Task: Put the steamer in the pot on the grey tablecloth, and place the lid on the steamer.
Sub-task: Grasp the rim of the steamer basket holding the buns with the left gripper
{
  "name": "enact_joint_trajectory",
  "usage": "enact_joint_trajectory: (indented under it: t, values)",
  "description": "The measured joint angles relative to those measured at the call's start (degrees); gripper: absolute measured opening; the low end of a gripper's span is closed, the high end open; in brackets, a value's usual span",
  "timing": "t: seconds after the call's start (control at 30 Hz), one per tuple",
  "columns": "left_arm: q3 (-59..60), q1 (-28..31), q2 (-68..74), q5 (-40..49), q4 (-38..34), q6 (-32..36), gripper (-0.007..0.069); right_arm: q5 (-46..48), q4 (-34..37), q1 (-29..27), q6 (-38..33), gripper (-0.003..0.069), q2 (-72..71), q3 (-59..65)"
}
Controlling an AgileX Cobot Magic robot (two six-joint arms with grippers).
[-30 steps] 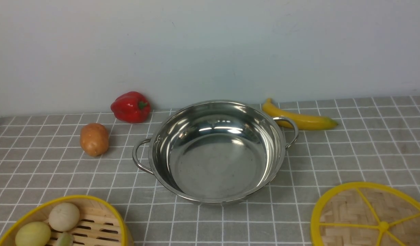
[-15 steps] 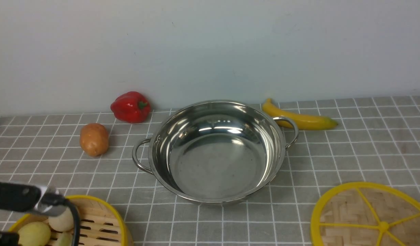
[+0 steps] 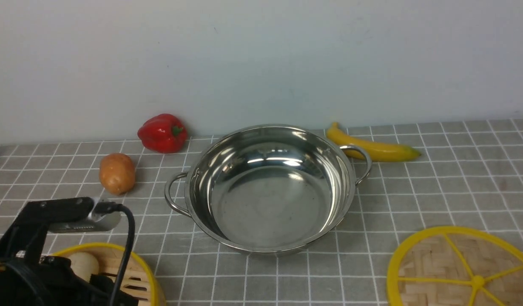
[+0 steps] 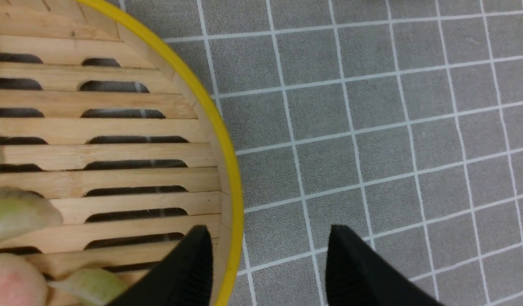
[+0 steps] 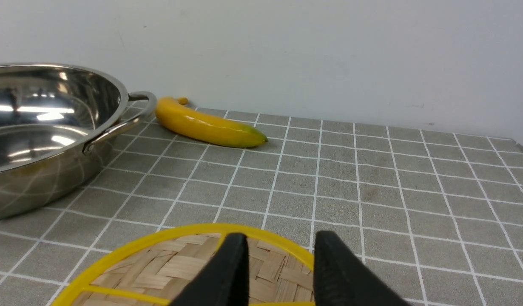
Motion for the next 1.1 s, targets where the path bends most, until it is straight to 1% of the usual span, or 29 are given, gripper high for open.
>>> enact_joint_trajectory:
  t: [0.23,0.37,0.57,0.67,1.0,1.1]
  values:
    - [0.0,0.0,7.68,-4.56,0.76,1.29,0.0347,0.0,0.0,0.0,0.0,0.0243,0.0,0.0]
    - [0.0,0.0,11.13,-6.1,-0.04,3.2,0.0347,0.0,0.0,0.0,0.0,0.0243,0.0,0.0]
    - [0.0,0.0,15.61,-6.95,-5.88,9.65,0.0347,0.0,0.0,0.0,0.0,0.0243,0.0,0.0]
    - [-0.02,0.0,16.92,-7.11,-7.3,11.83,0.0347,0.0,0.0,0.0,0.0,0.0243,0.0,0.0]
    - [-0.02,-0.15,18.19,-9.55,-8.26,12.7,0.0347,0.0,0.0,0.0,0.0,0.0243,0.0,0.0]
    - [-0.15,-1.65,19.34,-11.3,-6.18,12.59,0.0347,0.0,0.0,0.0,0.0,0.0243,0.0,0.0]
